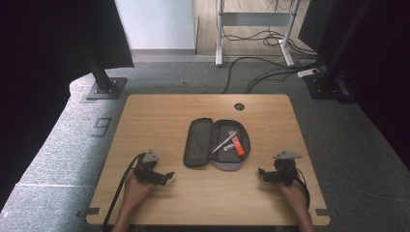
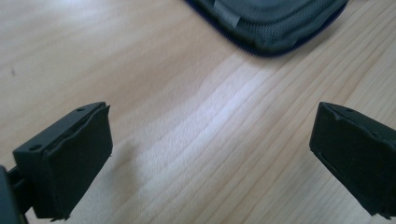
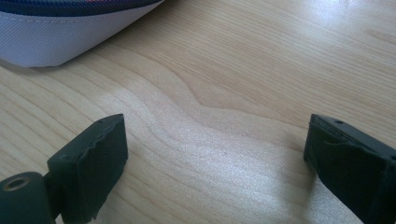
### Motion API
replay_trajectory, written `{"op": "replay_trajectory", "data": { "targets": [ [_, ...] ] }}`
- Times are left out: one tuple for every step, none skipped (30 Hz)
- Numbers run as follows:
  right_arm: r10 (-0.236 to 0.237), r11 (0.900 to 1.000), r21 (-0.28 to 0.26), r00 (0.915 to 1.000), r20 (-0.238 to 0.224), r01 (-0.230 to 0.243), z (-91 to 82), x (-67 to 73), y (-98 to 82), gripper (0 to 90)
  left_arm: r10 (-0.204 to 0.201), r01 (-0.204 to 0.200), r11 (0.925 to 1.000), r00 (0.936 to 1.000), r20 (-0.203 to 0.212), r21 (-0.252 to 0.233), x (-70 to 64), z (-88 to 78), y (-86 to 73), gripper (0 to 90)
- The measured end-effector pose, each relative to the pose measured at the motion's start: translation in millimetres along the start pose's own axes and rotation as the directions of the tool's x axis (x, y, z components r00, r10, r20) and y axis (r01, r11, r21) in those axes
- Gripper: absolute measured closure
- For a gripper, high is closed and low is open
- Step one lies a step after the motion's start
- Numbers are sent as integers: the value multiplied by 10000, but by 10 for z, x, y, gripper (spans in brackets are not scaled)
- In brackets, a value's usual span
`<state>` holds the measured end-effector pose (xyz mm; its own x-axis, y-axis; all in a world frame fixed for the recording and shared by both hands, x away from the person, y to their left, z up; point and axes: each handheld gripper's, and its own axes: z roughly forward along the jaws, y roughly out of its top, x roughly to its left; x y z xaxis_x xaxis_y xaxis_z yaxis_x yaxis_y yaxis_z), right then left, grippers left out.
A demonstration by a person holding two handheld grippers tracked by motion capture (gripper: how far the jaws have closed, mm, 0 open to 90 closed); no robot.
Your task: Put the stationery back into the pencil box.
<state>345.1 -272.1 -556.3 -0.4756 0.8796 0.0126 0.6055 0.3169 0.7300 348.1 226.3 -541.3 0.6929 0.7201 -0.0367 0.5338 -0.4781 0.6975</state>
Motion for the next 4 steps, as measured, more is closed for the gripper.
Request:
{"op": "replay_trajectory", "data": {
  "targets": [
    [-2,10000,-1,10000,1,2,0,0,0,60,16,-16,10000,10000,-60,74,-1,14,-13,0],
    [1,10000,-1,10000,1,-1,0,0,0,60,64,-60,9997,9999,-159,231,-1,35,-32,0],
    [-3,10000,-1,10000,0,3,0,0,-2,60,118,-108,9991,9996,-250,409,-1,52,-42,0],
    [-6,10000,-9,10000,3,6,0,-1,-2,60,132,-115,9986,9994,-308,520,-3,61,-42,0]
  ]
}}
